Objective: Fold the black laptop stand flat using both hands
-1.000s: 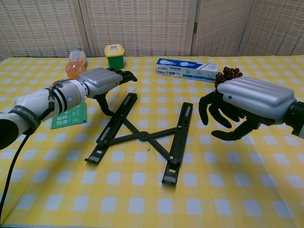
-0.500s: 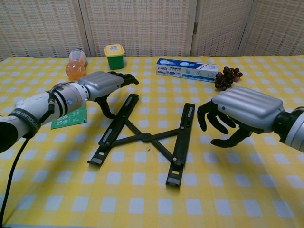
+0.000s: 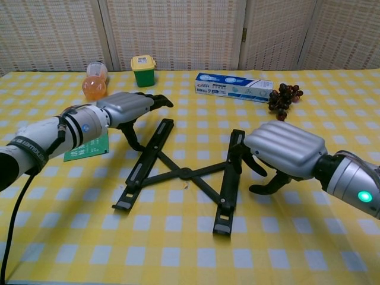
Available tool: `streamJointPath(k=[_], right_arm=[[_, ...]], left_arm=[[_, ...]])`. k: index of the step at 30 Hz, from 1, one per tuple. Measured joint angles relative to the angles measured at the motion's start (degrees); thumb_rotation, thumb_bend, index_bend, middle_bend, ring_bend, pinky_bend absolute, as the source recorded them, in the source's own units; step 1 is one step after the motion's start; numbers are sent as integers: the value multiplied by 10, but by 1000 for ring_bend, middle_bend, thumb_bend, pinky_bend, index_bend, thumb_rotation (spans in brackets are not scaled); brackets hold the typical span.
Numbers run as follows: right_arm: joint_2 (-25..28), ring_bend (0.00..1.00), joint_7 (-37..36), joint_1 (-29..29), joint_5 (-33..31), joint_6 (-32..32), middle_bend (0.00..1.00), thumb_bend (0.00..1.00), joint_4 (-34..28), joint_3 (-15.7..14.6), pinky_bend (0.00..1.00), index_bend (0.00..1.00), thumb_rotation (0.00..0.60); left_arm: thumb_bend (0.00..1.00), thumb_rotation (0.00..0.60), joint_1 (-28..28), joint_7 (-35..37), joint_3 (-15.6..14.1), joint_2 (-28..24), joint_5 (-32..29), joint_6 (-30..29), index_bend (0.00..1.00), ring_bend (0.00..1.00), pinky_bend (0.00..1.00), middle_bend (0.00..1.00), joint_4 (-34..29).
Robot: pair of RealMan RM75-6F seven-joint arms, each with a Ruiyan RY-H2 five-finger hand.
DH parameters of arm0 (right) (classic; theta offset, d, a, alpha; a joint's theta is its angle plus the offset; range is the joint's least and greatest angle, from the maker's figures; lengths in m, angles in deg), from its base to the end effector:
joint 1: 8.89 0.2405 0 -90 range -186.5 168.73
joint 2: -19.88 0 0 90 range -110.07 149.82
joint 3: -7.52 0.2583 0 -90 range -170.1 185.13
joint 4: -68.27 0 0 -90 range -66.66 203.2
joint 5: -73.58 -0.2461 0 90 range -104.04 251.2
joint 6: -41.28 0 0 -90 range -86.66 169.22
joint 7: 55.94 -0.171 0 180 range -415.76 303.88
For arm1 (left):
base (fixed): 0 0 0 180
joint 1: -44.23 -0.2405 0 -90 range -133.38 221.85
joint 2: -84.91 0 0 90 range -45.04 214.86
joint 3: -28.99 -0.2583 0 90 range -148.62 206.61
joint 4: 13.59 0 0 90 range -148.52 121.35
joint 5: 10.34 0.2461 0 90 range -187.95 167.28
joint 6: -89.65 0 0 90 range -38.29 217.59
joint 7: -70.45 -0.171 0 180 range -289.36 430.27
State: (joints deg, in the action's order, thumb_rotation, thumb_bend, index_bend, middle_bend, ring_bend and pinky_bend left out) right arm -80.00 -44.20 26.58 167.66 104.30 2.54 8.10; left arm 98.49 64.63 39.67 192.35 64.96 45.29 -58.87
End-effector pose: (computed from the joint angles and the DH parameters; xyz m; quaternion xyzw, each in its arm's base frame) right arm -0.1745 -0.3147 -0.1185 0.8213 -0.2205 0.3855 0.3581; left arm -0.1344 0.4576 -0.1260 -0.7939 -0.2894 -0.3349 0.4168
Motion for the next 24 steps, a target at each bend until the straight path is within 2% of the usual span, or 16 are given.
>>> streamJointPath(k=[13,24], right_arm=[[-52,735,-3,15,18,10,761,267,74,-4,702,537,600],[-95,734,-18,29,45,44,761,268,139,-8,702,536,600]], left_arm=[[192,600,-5,7,-3,-7,-5,1,37,0,0,7,-15],[192,600,-10,18,-10,-22,-3,8,43,0,0,6,-55]])
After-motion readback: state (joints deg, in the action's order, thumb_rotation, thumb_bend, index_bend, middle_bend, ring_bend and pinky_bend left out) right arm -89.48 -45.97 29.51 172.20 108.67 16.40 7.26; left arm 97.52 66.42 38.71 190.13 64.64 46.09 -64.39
